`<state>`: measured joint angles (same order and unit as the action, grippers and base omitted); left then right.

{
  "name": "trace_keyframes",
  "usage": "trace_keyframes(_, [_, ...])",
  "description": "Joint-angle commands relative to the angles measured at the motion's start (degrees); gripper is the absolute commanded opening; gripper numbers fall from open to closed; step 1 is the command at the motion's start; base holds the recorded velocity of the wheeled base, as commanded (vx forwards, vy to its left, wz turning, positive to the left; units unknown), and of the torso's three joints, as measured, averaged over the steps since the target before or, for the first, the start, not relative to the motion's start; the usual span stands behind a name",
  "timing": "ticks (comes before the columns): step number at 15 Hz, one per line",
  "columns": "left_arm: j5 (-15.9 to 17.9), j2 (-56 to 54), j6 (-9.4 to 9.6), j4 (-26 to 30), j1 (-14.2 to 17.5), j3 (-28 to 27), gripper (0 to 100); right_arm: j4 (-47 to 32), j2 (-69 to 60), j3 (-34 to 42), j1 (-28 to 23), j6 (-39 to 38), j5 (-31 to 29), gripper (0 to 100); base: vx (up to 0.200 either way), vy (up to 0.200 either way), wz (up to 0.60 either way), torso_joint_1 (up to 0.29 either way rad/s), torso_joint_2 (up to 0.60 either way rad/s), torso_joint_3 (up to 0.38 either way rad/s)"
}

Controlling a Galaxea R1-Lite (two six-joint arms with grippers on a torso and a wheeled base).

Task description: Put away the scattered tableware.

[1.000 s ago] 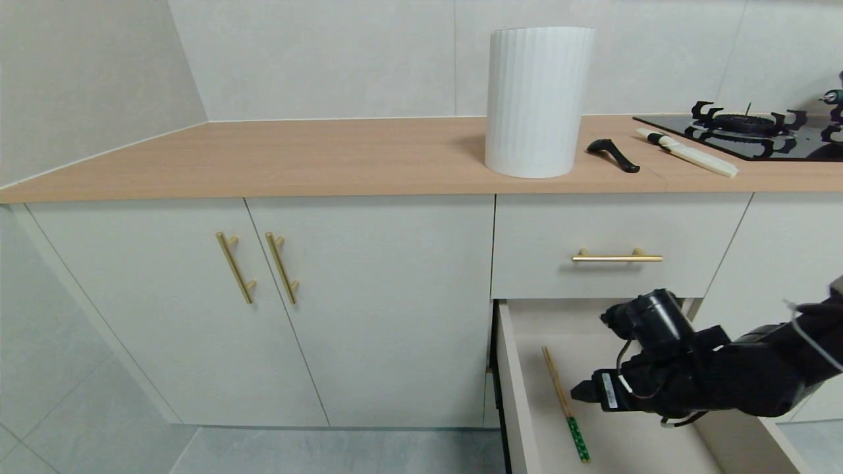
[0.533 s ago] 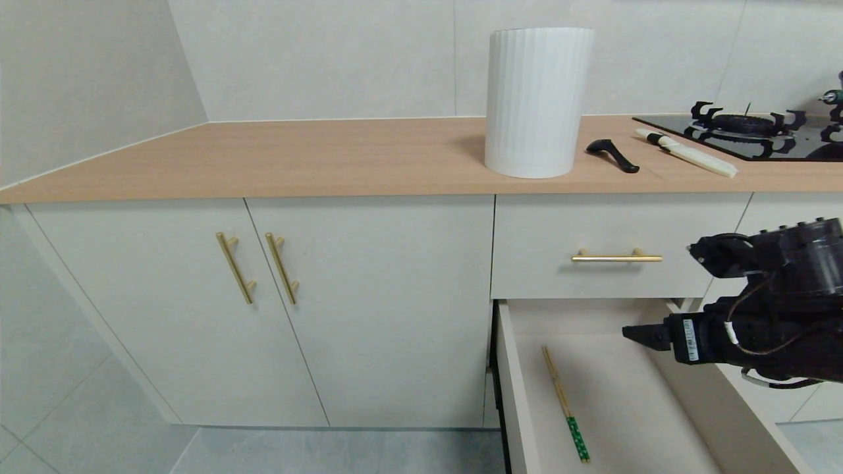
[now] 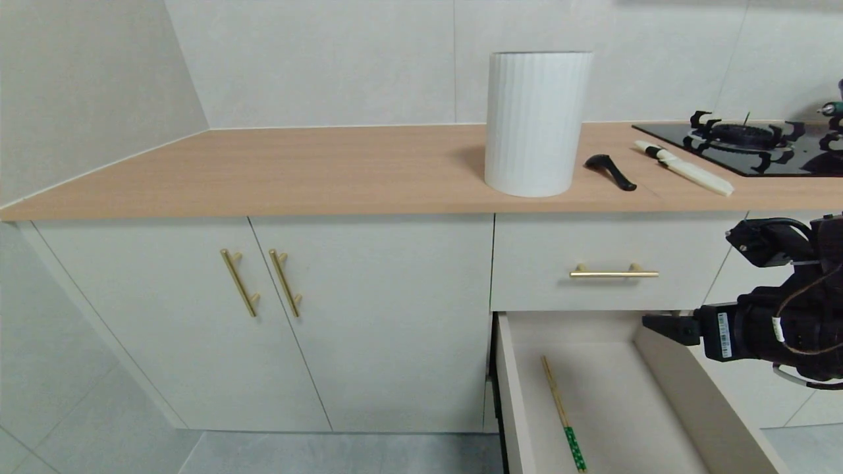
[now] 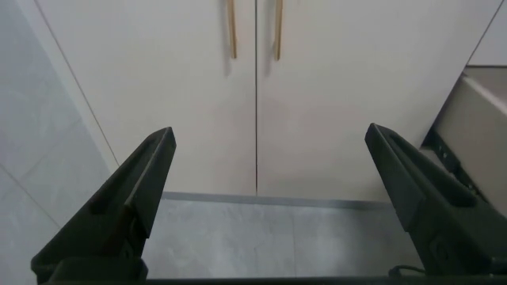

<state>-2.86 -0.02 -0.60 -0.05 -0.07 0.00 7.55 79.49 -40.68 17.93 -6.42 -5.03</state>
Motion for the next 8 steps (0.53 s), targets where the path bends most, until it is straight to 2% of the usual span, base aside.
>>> trace_keyframes(1, [-0.04, 0.02, -0.02, 0.05, -0.01, 0.0, 100, 0.1, -0.22, -0.01, 0.09, 0.01, 0.02, 100, 0.0, 0.0, 0.0, 0.173, -0.55, -0.29])
trace_keyframes(8, [-0.04, 0.02, -0.02, -0.04, -0.01, 0.0, 100, 0.1, 0.05, 0.34, 0.09, 0.1, 0.2, 100, 0.0, 0.0, 0.0, 0.18, -0.48, -0.289])
